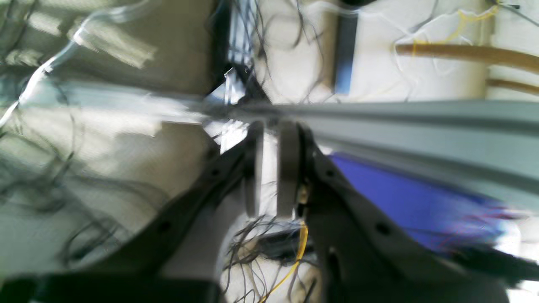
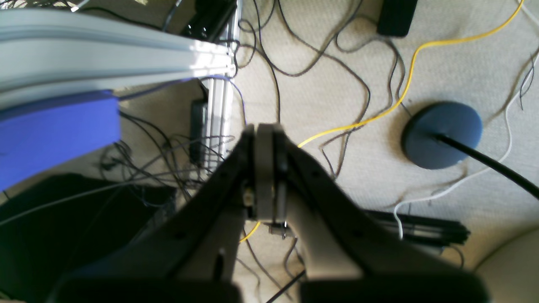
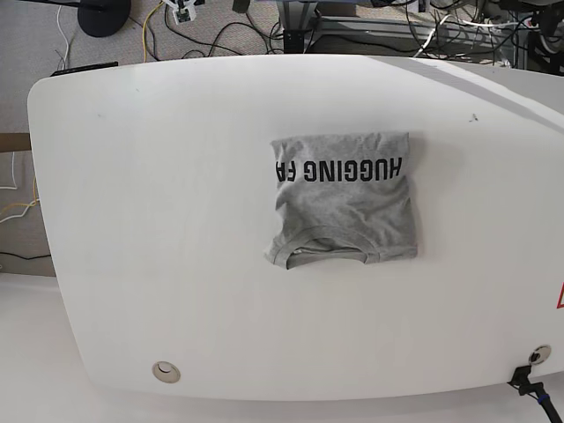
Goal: Fold the T-shirt properly
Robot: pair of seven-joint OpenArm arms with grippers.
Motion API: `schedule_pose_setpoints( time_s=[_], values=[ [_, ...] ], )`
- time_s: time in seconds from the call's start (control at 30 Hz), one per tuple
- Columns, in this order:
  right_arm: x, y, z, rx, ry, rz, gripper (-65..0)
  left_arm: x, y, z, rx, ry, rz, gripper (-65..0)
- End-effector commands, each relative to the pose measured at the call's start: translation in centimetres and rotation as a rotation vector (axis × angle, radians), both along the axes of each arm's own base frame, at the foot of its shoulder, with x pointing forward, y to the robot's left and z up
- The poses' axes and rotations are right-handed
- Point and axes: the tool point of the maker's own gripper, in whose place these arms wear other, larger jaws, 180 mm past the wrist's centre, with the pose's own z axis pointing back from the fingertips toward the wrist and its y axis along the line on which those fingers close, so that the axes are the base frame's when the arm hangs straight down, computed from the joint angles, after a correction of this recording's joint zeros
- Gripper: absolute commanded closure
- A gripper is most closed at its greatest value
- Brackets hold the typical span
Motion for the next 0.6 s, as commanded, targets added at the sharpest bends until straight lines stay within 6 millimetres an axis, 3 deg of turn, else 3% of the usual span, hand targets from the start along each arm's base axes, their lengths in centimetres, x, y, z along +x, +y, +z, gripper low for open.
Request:
schedule_pose_setpoints(
  time_s=[0.0,0.07,0.17,0.23,0.3,0.57],
  values=[
    [-0.1,-0.3,-0.6,-0.001,0.013,-0.003,0.0,-0.4,-0.5,-1.0,-0.032,0.032,0.019,-4.1],
    [0.2,-0.4,-1.3,-0.002,0.025,-0.011,0.0,0.1,-1.1,-2.1,-0.049,0.061,0.013,-4.1],
    [0.3,-0.1,-2.5,0.007,0.056,-0.032,0.0,-0.4,0.2,-3.7,0.029,0.124,-0.013,-4.2],
    [0.2,-0.1,-3.1,0.006,0.075,-0.037,0.0,0.8,0.8,-4.5,0.086,0.134,-0.026,-4.4],
    [0.5,0.5,-3.6,0.016,0.085,-0.047,0.0,0.6,0.9,-5.4,0.115,0.177,-0.029,-4.4],
    [1.2,1.1,-5.8,0.03,0.154,-0.081,0.0,0.5,1.2,-7.7,0.192,0.369,-0.104,-4.4]
  ],
)
